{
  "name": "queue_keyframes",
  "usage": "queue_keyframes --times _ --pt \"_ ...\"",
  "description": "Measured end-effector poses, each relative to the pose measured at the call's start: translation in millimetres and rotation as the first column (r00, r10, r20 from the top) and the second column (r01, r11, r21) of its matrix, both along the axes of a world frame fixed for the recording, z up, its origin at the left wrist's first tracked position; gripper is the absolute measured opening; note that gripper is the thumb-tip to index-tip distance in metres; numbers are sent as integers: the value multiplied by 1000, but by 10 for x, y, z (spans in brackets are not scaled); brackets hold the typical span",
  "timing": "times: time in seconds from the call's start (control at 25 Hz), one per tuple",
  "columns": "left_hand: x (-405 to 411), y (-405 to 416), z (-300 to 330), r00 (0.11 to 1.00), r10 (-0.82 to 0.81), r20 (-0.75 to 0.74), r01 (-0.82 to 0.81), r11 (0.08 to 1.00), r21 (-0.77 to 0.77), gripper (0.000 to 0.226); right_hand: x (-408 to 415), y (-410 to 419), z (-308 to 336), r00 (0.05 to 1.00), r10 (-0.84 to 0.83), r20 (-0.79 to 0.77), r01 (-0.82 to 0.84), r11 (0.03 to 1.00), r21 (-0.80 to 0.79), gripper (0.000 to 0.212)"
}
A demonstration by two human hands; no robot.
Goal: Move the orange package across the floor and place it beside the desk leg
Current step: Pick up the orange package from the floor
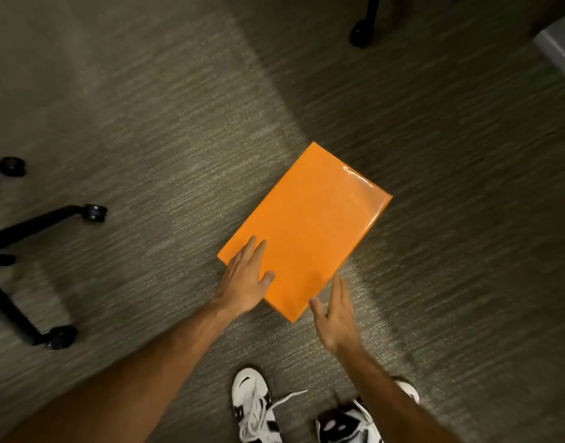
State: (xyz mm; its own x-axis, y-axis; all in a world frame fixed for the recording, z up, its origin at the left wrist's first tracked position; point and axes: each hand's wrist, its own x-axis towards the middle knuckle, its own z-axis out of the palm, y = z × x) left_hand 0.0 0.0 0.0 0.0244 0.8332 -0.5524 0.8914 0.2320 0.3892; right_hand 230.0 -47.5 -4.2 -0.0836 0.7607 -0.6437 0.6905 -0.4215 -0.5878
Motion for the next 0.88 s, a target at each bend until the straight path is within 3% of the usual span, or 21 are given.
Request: queue_keyframes --times 0.2,0.36,0.48,0.64,0.76,0.88 --pt "-290 184 -437 996 9 -91 -6 999 33 82 -135 9 -399 991 -108 -74 106 994 -33 91" --pt "-450 329 -635 993 61 -106 -62 998 -7 95 -240 36 -500 949 -224 -224 221 975 -37 93" --pt "-494 449 -714 991 113 -67 -116 992 -41 103 -307 42 -531 934 -265 -241 247 963 -104 101" --pt "-551 509 -752 965 257 -45 -261 954 -144 119 -272 56 -635 840 -414 -350 361 909 -208 100" --pt "-441 359 -760 914 404 -35 -400 884 -241 125 -197 5 -693 786 -533 -314 420 832 -361 89" --pt "-235 184 -692 883 465 62 -434 859 -270 117 4 -101 -657 788 -551 -277 430 813 -393 83"
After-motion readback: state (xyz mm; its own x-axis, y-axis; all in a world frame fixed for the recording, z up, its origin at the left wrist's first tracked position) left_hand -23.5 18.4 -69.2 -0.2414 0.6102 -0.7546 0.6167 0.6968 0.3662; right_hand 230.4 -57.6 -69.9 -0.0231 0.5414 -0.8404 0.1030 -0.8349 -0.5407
